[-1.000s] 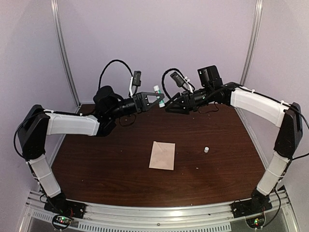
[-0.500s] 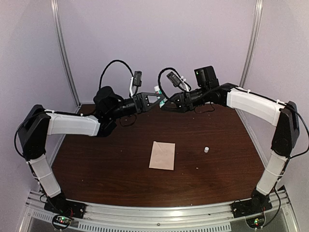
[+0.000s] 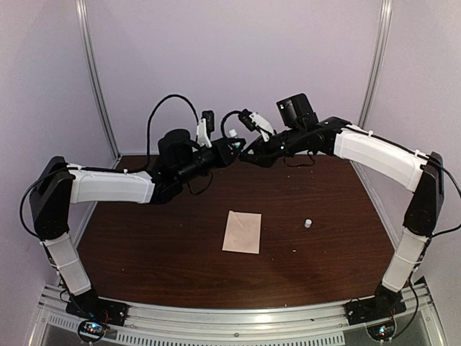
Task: Place the letter into the envelope and seal it
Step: Screw the solid glue into position.
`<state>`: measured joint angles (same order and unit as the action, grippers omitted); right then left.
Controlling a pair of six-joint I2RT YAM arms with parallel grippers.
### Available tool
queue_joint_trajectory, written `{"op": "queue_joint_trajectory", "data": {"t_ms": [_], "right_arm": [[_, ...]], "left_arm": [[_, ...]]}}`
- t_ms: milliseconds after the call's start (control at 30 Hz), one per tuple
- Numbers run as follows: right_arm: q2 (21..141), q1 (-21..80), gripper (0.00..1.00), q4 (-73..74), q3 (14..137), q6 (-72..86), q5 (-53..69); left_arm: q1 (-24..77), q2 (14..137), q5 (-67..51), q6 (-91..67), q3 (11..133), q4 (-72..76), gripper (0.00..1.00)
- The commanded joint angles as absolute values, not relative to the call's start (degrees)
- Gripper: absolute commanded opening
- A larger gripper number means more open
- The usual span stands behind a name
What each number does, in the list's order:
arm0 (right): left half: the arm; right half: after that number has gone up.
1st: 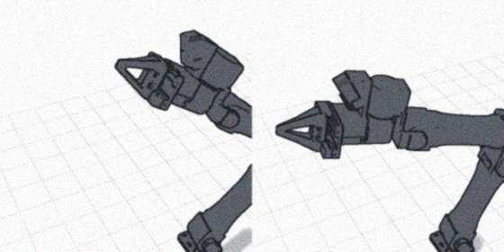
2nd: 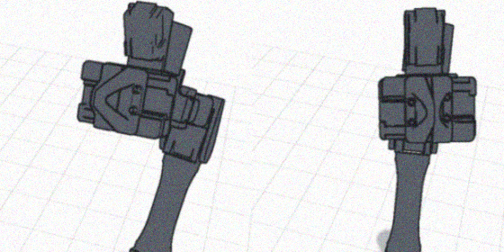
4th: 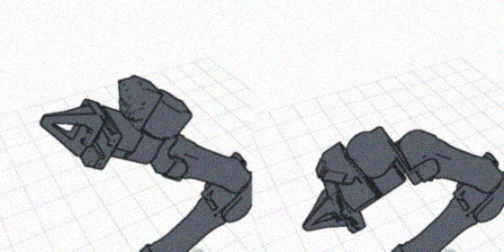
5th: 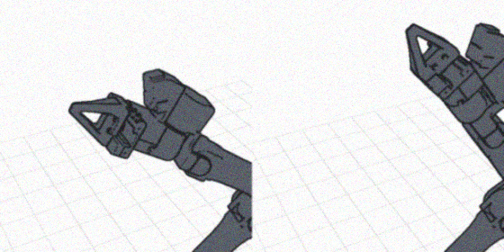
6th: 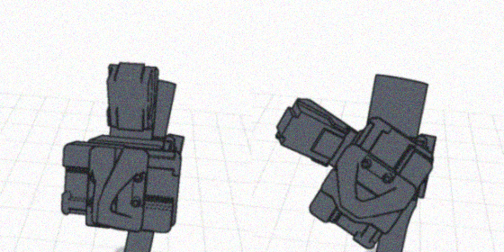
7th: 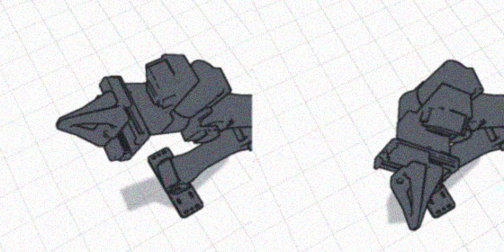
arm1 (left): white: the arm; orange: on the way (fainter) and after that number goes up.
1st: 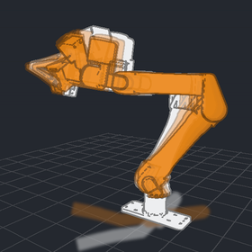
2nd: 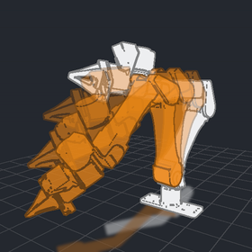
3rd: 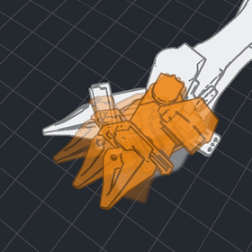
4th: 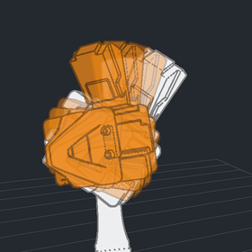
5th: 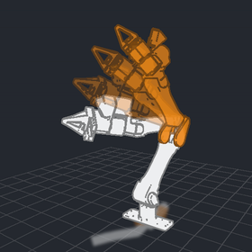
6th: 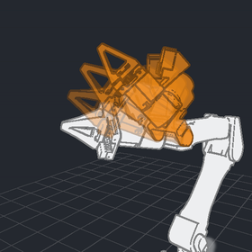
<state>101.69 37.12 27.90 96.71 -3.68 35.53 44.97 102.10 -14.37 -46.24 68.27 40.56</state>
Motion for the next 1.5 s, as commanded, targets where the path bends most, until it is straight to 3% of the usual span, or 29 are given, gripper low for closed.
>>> {"op": "queue_joint_trajectory", "data": {"t_ms": [0,33,67,200,300,400,500,1133,1300,1467], "right_arm": [[100.53,38.86,0.1,29.97,98.56,-9.15,1.6],[99.63,38.49,0.23,30.27,98.27,-8.04,4.76],[98.77,38.03,0.3,30.93,97.73,-7.17,8.64],[95.13,32.27,0.44,35.77,95.78,-8.88,34.17],[94.32,28.09,0.45,40.19,94.65,-13.42,52.25],[93.83,26.59,0.43,39.96,91.5,-16.28,61.62],[93.7,26.81,0.42,37.68,89.57,-17.52,69.14],[97.48,31.64,0.43,36.83,94.78,-15.72,76.95],[97.47,31.68,0.4,35.99,95.15,-14.52,77.8],[97.98,31.67,0.3,34.4,95.01,-12.48,78.52]], "left_arm": [[52.08,101.77,12.32,-39.89,70.33,33.44,0.0],[52.0,102.15,12.0,-41.01,70.51,34.1,0.0],[51.7,102.15,10.6,-41.0,70.5,35.1,0.0],[49.05,100.64,-1.74,-36.41,70.63,37.1,0.0],[46.37,100.02,-19.52,-33.08,69.96,42.79,0.0],[45.5,100.21,-35.43,-32.53,68.31,51.61,0.0],[45.53,100.95,-40.68,-35.53,68.45,55.14,0.0],[45.62,105.13,-44.46,-45.48,68.99,65.84,0.0],[45.62,105.35,-44.17,-45.58,68.81,65.77,0.0],[45.62,105.68,-43.95,-45.79,69.04,65.76,0.0]]}}
